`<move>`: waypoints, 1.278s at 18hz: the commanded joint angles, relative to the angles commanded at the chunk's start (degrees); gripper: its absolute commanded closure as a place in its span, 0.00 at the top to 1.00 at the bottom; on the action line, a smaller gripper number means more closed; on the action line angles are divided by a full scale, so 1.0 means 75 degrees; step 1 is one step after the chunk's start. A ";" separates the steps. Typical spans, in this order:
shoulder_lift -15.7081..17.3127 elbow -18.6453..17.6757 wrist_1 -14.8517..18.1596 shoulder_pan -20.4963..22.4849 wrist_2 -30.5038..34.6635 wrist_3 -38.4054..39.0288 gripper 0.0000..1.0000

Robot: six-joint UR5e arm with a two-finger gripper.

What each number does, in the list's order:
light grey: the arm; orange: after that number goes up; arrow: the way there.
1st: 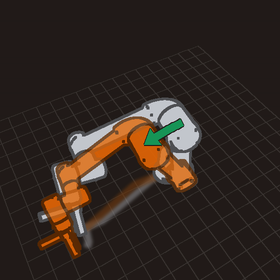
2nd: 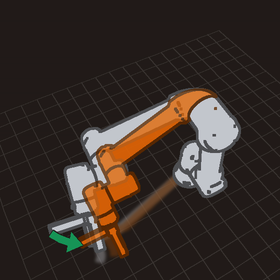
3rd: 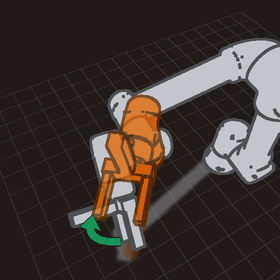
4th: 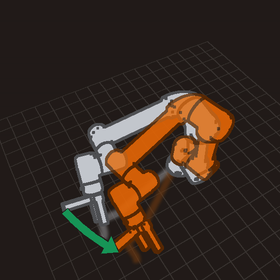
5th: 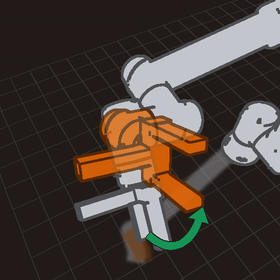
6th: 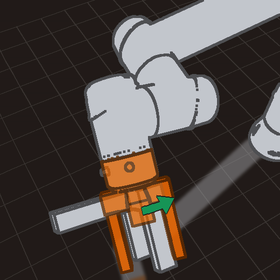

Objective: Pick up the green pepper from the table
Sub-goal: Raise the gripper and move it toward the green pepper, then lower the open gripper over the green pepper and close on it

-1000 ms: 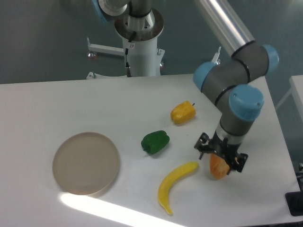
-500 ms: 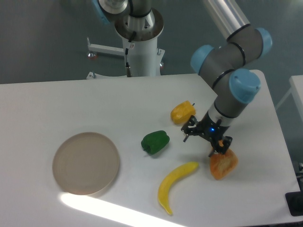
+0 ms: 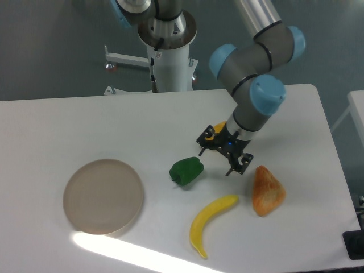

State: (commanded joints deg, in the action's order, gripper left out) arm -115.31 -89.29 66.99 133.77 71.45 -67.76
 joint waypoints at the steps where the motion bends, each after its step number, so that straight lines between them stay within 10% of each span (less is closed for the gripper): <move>1: 0.0000 -0.0140 -0.0257 -0.0023 -0.0011 0.0000 1.00; 5: 0.0000 -0.0622 -0.1220 -0.0141 -0.0011 -0.0070 1.00; 23: 0.0188 -0.0868 -0.1127 -0.0152 0.0012 -0.0070 1.00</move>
State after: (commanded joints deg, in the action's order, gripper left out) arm -113.91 -95.80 58.54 132.63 71.54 -68.29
